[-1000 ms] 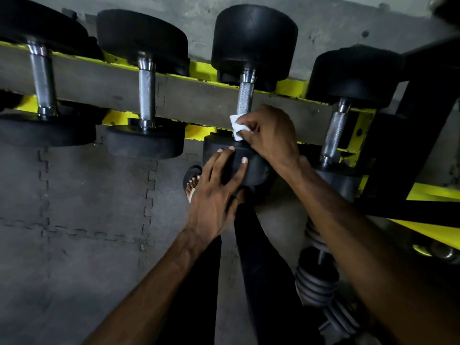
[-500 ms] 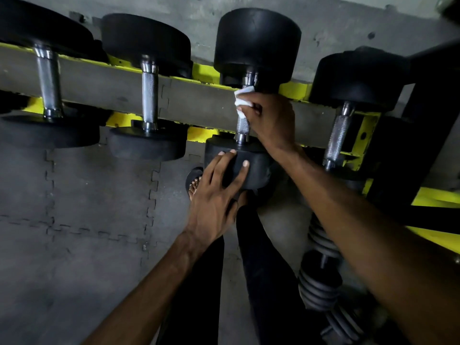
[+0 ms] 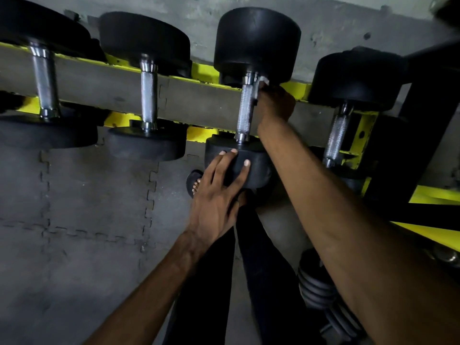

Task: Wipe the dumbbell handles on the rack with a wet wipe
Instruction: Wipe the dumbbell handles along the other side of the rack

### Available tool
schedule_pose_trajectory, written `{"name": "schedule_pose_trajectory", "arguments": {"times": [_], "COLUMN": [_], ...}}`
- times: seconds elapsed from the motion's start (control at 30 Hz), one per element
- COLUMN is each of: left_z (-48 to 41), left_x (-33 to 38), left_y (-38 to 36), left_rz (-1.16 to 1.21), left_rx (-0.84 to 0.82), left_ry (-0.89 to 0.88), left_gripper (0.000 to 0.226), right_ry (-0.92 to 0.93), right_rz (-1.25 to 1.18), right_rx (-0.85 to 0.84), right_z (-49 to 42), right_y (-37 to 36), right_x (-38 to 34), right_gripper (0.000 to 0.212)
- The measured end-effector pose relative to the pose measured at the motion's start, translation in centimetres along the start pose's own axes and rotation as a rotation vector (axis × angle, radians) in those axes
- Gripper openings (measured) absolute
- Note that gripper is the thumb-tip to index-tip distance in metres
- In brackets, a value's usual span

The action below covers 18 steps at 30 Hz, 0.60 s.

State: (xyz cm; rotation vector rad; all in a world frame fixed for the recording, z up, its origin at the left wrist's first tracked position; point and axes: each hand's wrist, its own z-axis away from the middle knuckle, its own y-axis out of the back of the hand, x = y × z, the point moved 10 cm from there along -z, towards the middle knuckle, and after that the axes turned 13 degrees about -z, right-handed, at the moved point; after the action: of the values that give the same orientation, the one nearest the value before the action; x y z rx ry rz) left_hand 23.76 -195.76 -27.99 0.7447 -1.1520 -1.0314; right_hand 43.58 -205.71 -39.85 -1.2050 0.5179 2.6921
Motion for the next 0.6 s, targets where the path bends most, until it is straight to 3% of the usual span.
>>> {"name": "schedule_pose_trajectory", "arguments": {"times": [0.1, 0.17, 0.33, 0.47, 0.6], "left_z": [0.0, 0.0, -0.1, 0.0, 0.1], "left_x": [-0.1, 0.0, -0.2, -0.3, 1.1], "left_y": [0.0, 0.0, 0.4, 0.3, -0.2], "left_rz": [-0.024, -0.032, -0.033, -0.050, -0.153], "left_rx": [-0.013, -0.016, -0.004, -0.019, -0.080], "left_ry": [-0.027, -0.040, -0.046, -0.049, -0.050], "left_gripper": [0.076, 0.079, 0.073, 0.071, 0.099], "right_ry": [-0.273, -0.370, -0.414, -0.213, 0.119], "right_rz": [-0.113, -0.098, 0.390, 0.613, 0.792], "right_rx": [-0.175, -0.307, -0.686, -0.707, -0.619], "right_z": [0.1, 0.5, 2.2, 3.1, 3.5], "right_y": [-1.5, -1.5, -0.7, -1.0, 0.6], "right_x": [1.7, 2.3, 5.7, 3.9, 1.1], "right_gripper": [0.008, 0.016, 0.032, 0.025, 0.016]}}
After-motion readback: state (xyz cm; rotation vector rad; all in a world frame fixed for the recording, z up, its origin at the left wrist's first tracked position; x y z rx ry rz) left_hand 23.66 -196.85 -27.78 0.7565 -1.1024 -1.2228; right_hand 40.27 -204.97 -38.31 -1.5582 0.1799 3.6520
